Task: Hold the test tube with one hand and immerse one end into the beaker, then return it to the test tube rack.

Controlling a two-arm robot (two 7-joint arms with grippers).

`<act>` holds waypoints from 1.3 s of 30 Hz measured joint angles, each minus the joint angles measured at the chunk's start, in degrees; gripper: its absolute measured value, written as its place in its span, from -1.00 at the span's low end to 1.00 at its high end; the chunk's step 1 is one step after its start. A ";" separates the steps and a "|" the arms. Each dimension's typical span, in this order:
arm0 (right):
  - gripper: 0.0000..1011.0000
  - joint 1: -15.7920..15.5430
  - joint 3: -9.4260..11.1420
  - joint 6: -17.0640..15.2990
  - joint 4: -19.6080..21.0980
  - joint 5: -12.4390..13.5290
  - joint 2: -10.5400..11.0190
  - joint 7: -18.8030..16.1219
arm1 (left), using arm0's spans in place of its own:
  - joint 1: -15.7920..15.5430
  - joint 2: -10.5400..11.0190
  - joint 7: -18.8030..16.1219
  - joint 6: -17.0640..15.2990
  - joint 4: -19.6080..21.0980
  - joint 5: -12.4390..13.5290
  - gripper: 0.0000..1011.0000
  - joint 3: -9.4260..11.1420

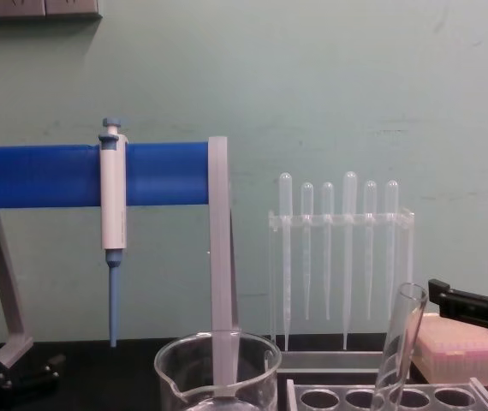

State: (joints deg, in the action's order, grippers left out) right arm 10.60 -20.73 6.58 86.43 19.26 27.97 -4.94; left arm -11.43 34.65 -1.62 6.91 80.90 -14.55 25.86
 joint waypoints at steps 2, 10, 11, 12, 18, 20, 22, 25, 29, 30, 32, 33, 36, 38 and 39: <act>0.98 0.01 -0.01 0.00 0.00 0.00 -0.01 0.00 | 0.00 0.00 0.00 0.00 0.00 0.00 0.98 0.00; 0.98 0.05 -0.10 0.00 0.01 0.05 -0.02 0.00 | 0.00 0.00 0.00 0.00 0.00 0.00 0.98 0.00; 0.98 0.05 -0.10 0.00 0.01 0.05 -0.03 0.00 | 0.00 0.00 0.00 0.00 0.00 0.00 0.98 0.00; 0.98 0.06 -0.11 0.00 0.01 0.06 -0.02 0.00 | 0.00 0.00 0.00 0.00 0.00 0.00 0.98 0.00; 0.98 0.09 -0.14 0.00 0.03 0.07 -0.03 0.01 | 0.00 0.00 0.00 0.00 0.00 0.00 0.98 0.00; 0.98 0.10 -0.15 0.00 0.04 0.07 -0.02 0.01 | 0.00 0.00 0.00 0.00 0.00 0.00 0.98 0.00; 0.98 0.11 -0.17 0.00 0.06 0.08 -0.02 0.01 | 0.00 0.00 0.00 0.00 0.00 0.00 0.98 0.00; 0.98 0.12 -0.18 -0.01 0.06 0.09 -0.02 0.01 | 0.00 0.00 0.00 0.00 0.00 0.00 0.98 0.00; 0.98 0.12 -0.19 -0.02 0.07 0.11 -0.02 0.01 | 0.00 0.00 0.00 0.00 0.00 0.00 0.98 0.00; 0.98 0.12 -0.19 -0.03 0.07 0.12 -0.02 0.01 | 0.00 0.00 0.00 0.00 0.00 0.00 0.98 0.00; 0.98 0.12 -0.19 -0.03 0.07 0.13 -0.02 0.01 | 0.00 0.00 0.00 0.00 0.00 0.00 0.98 0.00; 0.98 0.12 -0.19 -0.03 0.07 0.13 -0.02 0.01 | 0.00 0.00 0.00 0.00 0.00 0.00 0.98 0.00; 0.98 0.12 -0.19 -0.04 0.07 0.15 -0.02 0.02 | 0.00 0.00 0.00 0.00 0.00 0.00 0.98 0.00; 0.98 0.12 -0.19 -0.05 0.07 0.15 -0.02 0.03 | 0.00 0.00 0.00 0.00 0.00 0.00 0.98 0.00; 0.98 0.12 -0.19 -0.05 0.07 0.15 -0.02 0.03 | 0.00 0.00 0.00 0.00 0.00 0.00 0.98 0.00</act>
State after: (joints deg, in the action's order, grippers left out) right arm 10.72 -20.93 6.53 86.50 19.41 27.95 -4.91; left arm -11.43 34.65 -1.62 6.91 80.90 -14.55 25.86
